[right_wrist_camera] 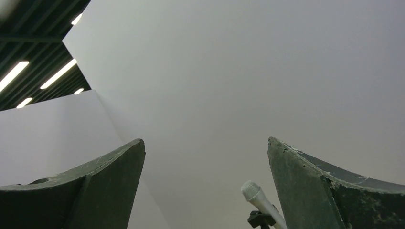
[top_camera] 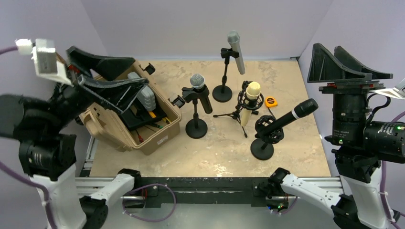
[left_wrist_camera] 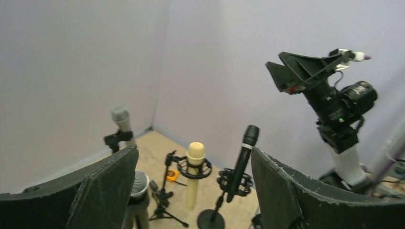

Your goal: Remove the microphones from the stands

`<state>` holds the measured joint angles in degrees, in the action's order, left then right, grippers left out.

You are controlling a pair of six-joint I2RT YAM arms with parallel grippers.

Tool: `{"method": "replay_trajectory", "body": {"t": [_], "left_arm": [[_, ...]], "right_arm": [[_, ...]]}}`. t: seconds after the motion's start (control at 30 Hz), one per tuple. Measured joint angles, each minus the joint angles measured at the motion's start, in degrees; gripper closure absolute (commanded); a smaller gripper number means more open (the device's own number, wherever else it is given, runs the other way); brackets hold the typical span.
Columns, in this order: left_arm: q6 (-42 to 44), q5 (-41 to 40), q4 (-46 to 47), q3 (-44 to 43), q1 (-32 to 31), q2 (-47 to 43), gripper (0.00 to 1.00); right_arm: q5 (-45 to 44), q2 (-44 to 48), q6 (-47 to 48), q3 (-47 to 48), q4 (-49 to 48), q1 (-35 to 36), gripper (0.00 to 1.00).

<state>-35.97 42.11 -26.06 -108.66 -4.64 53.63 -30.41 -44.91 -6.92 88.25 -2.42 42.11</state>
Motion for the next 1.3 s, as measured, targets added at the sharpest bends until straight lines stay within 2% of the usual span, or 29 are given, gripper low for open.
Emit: {"method": "replay_trajectory", "body": {"t": [0.07, 0.17, 0.57, 0.67, 0.93, 1.13, 1.3], "left_arm": [[2.05, -2.01, -2.43, -2.54, -7.43, 3.48, 0.14], [4.66, -4.92, -4.66, -3.50, -14.62, 6.47, 0.12], [13.57, -20.63, -8.04, 3.48, -34.18, 9.03, 0.03], [14.78, -25.22, -8.31, 6.64, -37.09, 8.57, 0.00], [16.68, -38.58, -10.78, 10.32, -43.36, 10.88, 0.01], [17.03, -46.95, -13.33, 10.27, -43.91, 14.25, 0.03], [17.14, -51.49, -15.80, 9.79, -43.93, 18.23, 0.05]], "right_arm": [[0.00, 0.09, -0.20, 0.00, 0.46, 0.00, 0.01], [0.00, 0.44, -0.59, 0.00, 1.44, 0.00, 0.01], [3.96, 4.42, -1.01, -4.85, 1.16, 0.00, 0.01], [7.23, 4.48, -1.03, -6.73, 1.07, 0.00, 0.01], [20.06, 2.58, 0.07, -8.87, 1.97, 0.00, 0.01], [30.53, -5.14, 1.64, -8.17, 4.37, 0.00, 0.01], [35.43, -10.14, 1.86, -10.16, 6.32, 0.00, 0.01]]}}
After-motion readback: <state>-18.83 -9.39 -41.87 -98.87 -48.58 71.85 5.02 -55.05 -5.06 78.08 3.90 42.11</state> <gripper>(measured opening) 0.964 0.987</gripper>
